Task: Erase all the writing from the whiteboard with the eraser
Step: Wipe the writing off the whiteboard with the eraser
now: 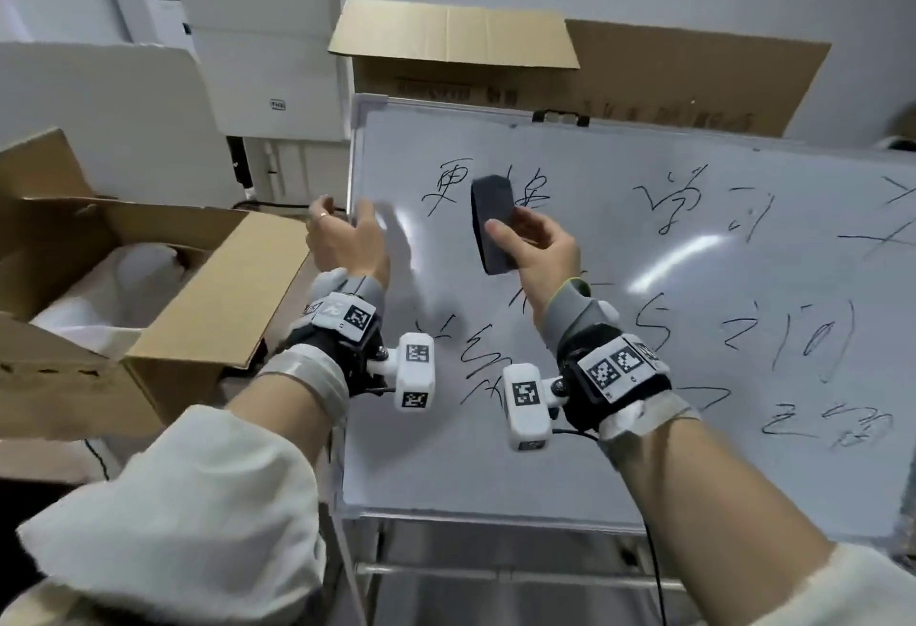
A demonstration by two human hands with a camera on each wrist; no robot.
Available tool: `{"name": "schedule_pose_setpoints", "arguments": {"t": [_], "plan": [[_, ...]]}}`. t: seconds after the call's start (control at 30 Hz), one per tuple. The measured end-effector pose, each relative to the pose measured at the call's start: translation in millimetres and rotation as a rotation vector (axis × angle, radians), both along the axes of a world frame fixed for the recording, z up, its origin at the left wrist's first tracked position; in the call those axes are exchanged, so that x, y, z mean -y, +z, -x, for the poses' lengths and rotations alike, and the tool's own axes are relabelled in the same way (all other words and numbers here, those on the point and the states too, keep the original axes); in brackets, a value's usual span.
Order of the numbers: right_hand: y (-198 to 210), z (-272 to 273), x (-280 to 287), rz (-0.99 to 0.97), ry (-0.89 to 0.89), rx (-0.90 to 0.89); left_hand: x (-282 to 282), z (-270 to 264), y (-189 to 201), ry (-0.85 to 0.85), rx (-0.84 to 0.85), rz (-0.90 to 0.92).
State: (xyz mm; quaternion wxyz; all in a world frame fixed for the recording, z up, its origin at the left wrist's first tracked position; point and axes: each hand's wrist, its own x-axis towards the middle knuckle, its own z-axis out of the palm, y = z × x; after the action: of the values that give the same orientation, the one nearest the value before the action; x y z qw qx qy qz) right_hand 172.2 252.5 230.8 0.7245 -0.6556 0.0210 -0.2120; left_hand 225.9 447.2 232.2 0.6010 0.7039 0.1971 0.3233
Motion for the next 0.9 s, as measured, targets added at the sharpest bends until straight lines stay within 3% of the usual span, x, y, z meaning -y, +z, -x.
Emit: {"name": "schedule_pose_setpoints", "arguments": {"t": [0.2, 0.3, 0.47, 0.63, 0.73, 0.9], "plan": [[41, -32, 0, 0.222, -0.183, 0.139, -2, -43, 20, -0.037, -0.086, 0.055], [52, -54, -7, 0.342, -0.273, 0.157, -7, -49, 14, -0.05, -0.169, -0.012], [37, -74, -42, 0.542, -0.373, 0.163, -22, -39, 6, -0.093, -0.24, -0.09], [-5, -60, -69, 0.621, -0.195, 0.181, -26, -37, 1, -0.177, -0.203, -0.082], [-6, -57, -68, 0.687, -0.166, 0.183, -24, -33, 4, -0.189, -0.2, -0.086], [15, -58, -27, 0.523, -0.403, 0.154, -23, -34, 1, -0.178, -0.205, -0.072]]}}
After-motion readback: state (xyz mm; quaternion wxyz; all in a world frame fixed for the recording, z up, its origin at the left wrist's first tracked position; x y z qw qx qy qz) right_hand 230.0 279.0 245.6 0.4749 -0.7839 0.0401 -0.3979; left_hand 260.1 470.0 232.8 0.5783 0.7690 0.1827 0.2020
